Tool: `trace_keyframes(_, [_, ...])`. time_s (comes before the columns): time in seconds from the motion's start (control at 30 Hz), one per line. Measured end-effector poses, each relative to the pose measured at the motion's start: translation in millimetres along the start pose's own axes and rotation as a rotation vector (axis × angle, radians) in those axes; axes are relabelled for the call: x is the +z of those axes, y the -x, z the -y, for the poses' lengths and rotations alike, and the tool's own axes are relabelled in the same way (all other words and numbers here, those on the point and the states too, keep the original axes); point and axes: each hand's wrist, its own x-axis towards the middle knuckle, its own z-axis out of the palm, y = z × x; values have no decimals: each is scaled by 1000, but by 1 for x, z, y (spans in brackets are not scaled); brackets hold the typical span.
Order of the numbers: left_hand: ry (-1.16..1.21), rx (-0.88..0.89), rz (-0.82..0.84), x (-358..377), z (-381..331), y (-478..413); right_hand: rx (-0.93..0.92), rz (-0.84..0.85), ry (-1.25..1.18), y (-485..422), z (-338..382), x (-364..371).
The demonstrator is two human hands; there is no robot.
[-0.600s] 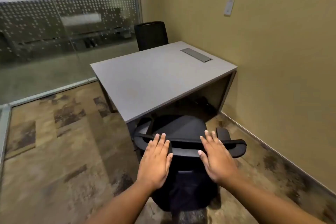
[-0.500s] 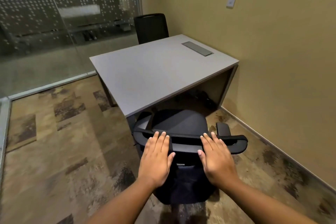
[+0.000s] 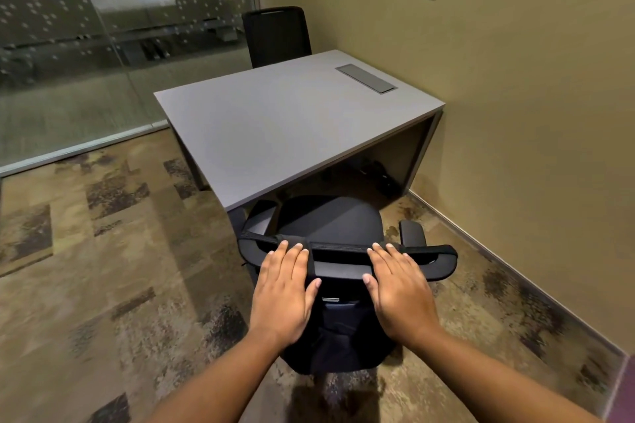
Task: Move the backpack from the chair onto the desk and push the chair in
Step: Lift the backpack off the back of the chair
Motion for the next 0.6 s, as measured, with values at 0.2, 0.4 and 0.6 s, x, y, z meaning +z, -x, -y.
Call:
trace_keyframes(0.2, [0,-34,7,0,-7,-1,-7,-8,-3,0,-1,0])
trace_keyframes(0.4, [313,-138,-108,-5,-11,10,-18,-26,-17,-1,-4,1])
trace_keyframes(0.6, [591,-561,-296,-10,-17,33,-17,-20,-5,-1,-6,2])
